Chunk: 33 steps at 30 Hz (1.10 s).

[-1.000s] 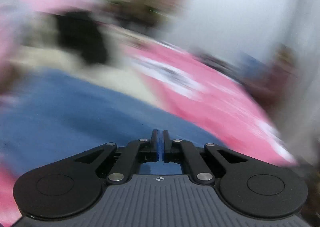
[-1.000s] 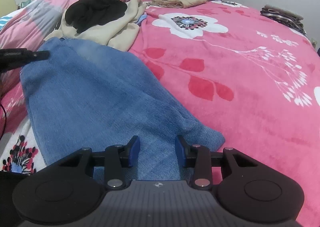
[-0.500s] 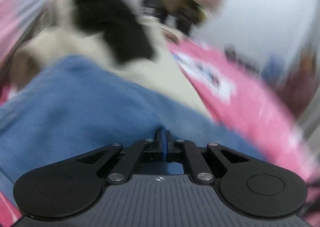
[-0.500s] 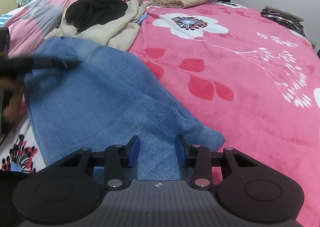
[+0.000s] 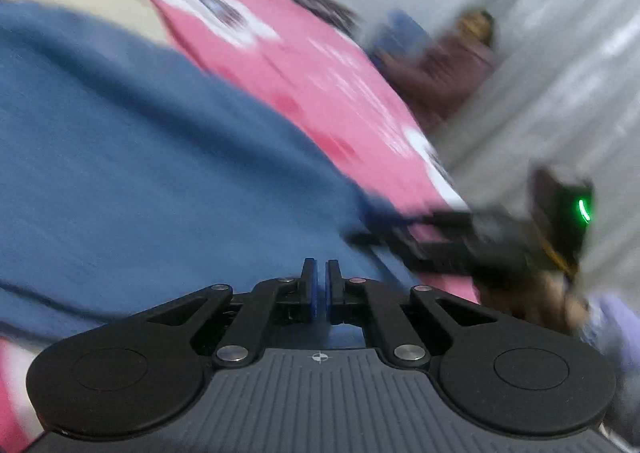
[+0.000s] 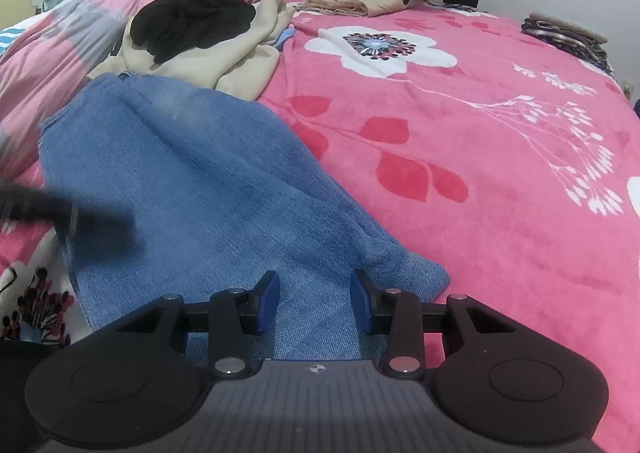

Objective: Fold clothes

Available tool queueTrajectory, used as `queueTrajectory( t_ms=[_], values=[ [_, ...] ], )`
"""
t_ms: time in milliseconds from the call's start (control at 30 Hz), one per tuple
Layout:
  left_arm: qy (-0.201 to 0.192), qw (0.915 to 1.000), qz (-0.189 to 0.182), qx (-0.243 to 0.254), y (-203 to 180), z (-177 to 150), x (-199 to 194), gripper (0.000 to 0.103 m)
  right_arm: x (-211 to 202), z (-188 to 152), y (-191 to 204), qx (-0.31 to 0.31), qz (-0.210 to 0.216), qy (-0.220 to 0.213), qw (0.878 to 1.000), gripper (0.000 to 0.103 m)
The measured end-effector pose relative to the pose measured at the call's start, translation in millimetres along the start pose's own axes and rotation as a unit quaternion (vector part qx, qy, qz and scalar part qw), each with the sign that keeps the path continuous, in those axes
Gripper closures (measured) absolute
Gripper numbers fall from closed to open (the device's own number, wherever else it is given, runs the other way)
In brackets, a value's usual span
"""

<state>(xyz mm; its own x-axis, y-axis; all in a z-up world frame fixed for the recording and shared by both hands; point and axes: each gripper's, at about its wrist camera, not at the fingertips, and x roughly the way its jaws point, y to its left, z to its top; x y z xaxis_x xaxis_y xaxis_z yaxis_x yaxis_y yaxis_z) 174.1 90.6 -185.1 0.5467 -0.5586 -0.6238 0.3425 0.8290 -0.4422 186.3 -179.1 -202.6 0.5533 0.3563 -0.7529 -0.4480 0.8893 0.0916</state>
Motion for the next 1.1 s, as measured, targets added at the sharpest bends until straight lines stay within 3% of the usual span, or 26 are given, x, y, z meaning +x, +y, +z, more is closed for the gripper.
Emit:
queueTrajectory(
  t_ms=[67, 133, 200, 267, 333, 400, 433, 500, 533, 633, 700, 767, 833, 867, 967, 1067, 1100],
  values=[
    [0.042, 0.9984, -0.034, 0.019, -10.9, -10.6, 14.3, 0.099, 0.1, 0.2, 0.0, -0.001, 0.0, 0.0, 1.0, 0.063],
    [0.013, 0.9996, 0.022, -0.009, 19.5, -14.2, -8.0, 0.099, 0.2, 0.4, 0.0, -0.002, 0.0, 0.0, 1.0, 0.063],
    [-0.027, 0.9936, 0.051, -0.097, 63.7, -14.4, -38.5, 0.098, 0.1, 0.4, 0.0, -0.003, 0.0, 0.0, 1.0, 0.063],
    [-0.065, 0.9767, 0.074, -0.191, 93.5, -23.4, -64.9, 0.099, -0.4, 0.1, -0.3, -0.002, 0.001, 0.0, 1.0, 0.063],
    [-0.094, 0.9705, 0.141, -0.172, 83.6, -19.6, -82.4, 0.099, -0.4, -0.2, -1.0, -0.002, 0.002, -0.001, 1.0, 0.063],
    [-0.109, 0.9649, 0.227, -0.074, 45.0, -15.7, -84.6, 0.103, -0.3, -0.3, -1.2, -0.001, 0.002, -0.001, 1.0, 0.063],
    [-0.116, 0.967, 0.225, -0.026, 24.2, -16.4, -80.7, 0.103, -0.2, -0.4, -1.0, -0.001, 0.002, -0.001, 1.0, 0.063],
    [-0.084, 0.9867, 0.139, 0.013, 3.0, -23.2, -64.6, 0.097, -0.3, -0.2, -0.4, -0.001, 0.001, -0.001, 1.0, 0.063],
    [-0.067, 0.9927, 0.095, 0.032, -7.6, -26.6, -56.5, 0.086, -0.2, -0.1, -0.1, -0.002, 0.001, -0.001, 1.0, 0.063],
    [-0.017, 0.9954, -0.032, 0.089, -38.4, -36.5, -32.1, 0.081, -0.3, 0.1, 0.7, -0.004, -0.001, 0.0, 1.0, 0.063],
    [0.021, 0.9946, 0.002, 0.102, -38.0, -38.7, -11.2, 0.081, -0.4, 0.1, 0.9, -0.004, -0.002, 0.0, 1.0, 0.063],
    [0.014, 0.9959, 0.029, 0.085, -18.2, -37.1, -9.5, 0.086, -0.4, -0.2, 0.7, -0.004, -0.002, 0.0, 1.0, 0.063],
    [-0.012, 0.9961, 0.082, 0.029, 14.8, -30.2, -24.7, 0.099, -0.5, -0.4, 0.4, -0.005, -0.001, -0.001, 1.0, 0.063],
    [-0.025, 0.9937, 0.109, 0.002, 30.8, -26.8, -32.8, 0.099, -0.6, -0.5, 0.2, -0.005, -0.001, -0.001, 1.0, 0.063],
    [-0.09, 0.9686, 0.221, -0.068, 64.9, -16.0, -69.9, 0.098, -0.7, -0.7, -0.4, -0.003, 0.001, -0.001, 1.0, 0.063],
    [-0.153, 0.9228, 0.326, -0.137, 98.8, -5.4, -106.8, 0.1, -0.8, -0.9, -1.1, -0.002, 0.003, -0.002, 1.0, 0.063],
    [-0.165, 0.9136, 0.335, -0.161, 107.5, -4.6, -116.3, 0.102, -0.9, -1.0, -1.3, -0.001, 0.003, -0.002, 1.0, 0.063]
  ],
)
